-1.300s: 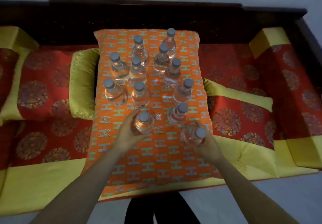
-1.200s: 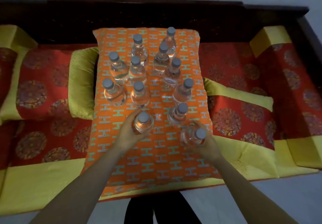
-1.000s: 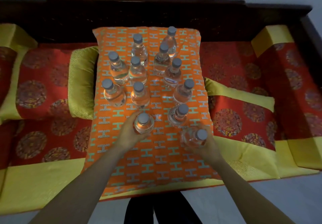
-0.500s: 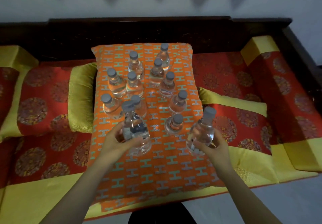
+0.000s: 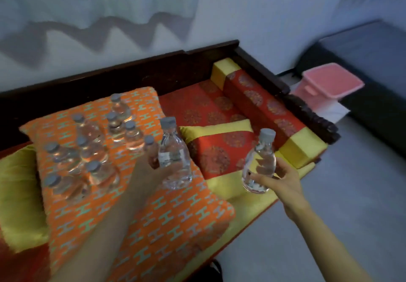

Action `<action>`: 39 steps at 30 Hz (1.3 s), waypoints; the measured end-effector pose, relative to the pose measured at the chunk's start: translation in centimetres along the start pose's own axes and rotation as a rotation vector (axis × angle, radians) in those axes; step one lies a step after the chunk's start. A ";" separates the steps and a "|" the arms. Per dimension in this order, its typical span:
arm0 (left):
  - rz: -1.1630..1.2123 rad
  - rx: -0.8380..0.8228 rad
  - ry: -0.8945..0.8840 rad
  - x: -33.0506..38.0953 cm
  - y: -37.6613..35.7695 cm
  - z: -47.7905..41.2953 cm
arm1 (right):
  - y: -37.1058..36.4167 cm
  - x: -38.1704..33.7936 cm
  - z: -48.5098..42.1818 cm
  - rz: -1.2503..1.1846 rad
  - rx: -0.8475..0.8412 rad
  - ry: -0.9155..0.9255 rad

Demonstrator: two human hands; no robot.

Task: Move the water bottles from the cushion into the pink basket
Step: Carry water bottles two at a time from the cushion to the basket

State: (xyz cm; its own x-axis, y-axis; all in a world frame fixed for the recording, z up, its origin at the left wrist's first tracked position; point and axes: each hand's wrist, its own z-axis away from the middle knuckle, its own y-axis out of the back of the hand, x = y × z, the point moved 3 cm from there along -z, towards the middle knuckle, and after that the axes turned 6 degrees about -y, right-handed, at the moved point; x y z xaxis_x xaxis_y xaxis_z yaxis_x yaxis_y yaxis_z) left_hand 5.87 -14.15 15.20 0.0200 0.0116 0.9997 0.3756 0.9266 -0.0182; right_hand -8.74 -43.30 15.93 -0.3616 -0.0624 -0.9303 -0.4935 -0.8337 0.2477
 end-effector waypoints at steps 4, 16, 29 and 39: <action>0.010 -0.155 -0.041 1.8 -8.0 -1.0 | 9.1 0.1 2.1 -0.042 0.209 -0.037; 0.022 -0.396 -0.105 5.7 -36.6 -1.5 | 37.6 3.9 6.2 -0.092 0.484 -0.055; -0.070 -0.394 -0.080 4.8 -60.8 -6.0 | 61.1 7.8 -0.7 -0.119 0.583 -0.092; -0.078 -0.346 -0.065 3.4 -74.3 -18.2 | 72.7 6.9 -16.2 -0.121 0.546 -0.094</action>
State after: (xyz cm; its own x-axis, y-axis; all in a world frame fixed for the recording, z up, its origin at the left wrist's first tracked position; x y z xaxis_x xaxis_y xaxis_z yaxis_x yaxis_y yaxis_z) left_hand -5.13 -89.76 19.74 -0.0761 -0.0194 0.9969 0.6653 0.7437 0.0652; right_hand -34.31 -113.20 23.09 -0.3333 0.0859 -0.9389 -0.8642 -0.4260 0.2678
